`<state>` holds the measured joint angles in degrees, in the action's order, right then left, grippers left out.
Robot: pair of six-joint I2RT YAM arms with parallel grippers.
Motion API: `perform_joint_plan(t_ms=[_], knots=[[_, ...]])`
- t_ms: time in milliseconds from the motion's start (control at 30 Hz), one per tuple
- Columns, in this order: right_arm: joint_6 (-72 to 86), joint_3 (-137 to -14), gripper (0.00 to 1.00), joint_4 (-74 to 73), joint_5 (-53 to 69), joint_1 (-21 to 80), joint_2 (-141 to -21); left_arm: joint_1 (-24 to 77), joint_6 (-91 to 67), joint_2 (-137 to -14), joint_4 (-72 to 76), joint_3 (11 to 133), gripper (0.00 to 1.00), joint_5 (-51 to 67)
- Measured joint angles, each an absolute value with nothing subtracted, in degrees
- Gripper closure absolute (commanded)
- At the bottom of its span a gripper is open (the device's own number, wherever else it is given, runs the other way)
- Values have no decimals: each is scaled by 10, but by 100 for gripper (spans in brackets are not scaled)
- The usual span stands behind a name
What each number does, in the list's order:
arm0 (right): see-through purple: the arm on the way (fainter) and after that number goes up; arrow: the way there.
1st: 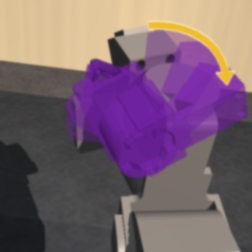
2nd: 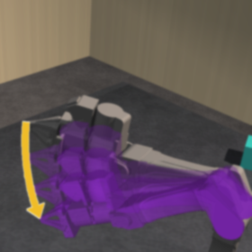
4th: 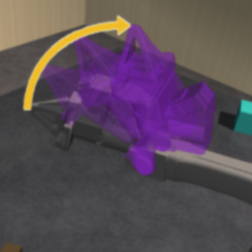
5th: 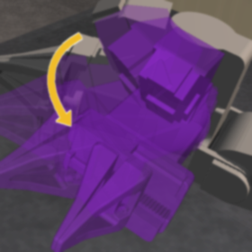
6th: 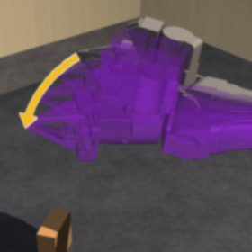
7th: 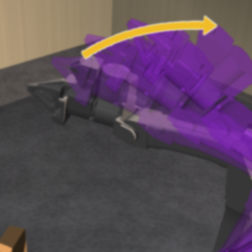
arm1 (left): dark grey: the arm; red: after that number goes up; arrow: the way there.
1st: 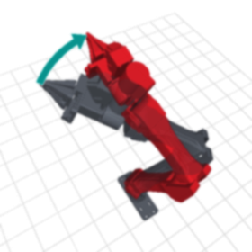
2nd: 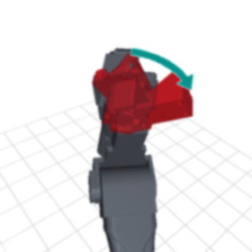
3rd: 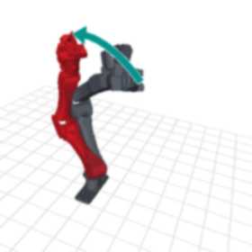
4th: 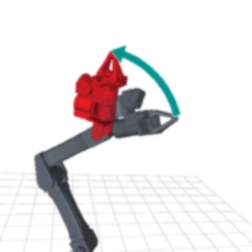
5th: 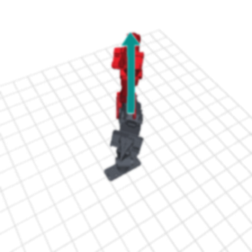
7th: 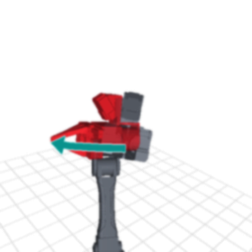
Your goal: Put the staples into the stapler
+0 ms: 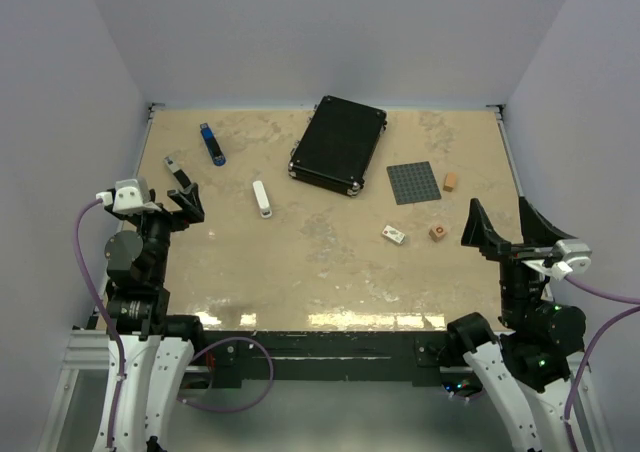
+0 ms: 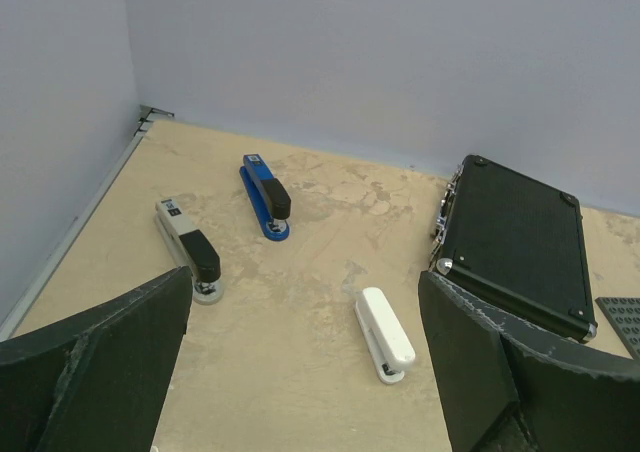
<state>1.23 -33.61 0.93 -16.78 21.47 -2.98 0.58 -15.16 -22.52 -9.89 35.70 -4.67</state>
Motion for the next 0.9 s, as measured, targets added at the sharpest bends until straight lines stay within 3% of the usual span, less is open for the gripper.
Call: perform_joint_plan(t_ms=[267,467,900], knots=[[17,-339,1,7,-175,215,-33,6,-151,-222,-99,353,0,-47],[45,-382,1,-21,-169,215,-110,6,-151,-217,-99,348,0,-46],[165,-486,1,-166,-64,215,-460,23,-151,-200,-98,348,0,-42]])
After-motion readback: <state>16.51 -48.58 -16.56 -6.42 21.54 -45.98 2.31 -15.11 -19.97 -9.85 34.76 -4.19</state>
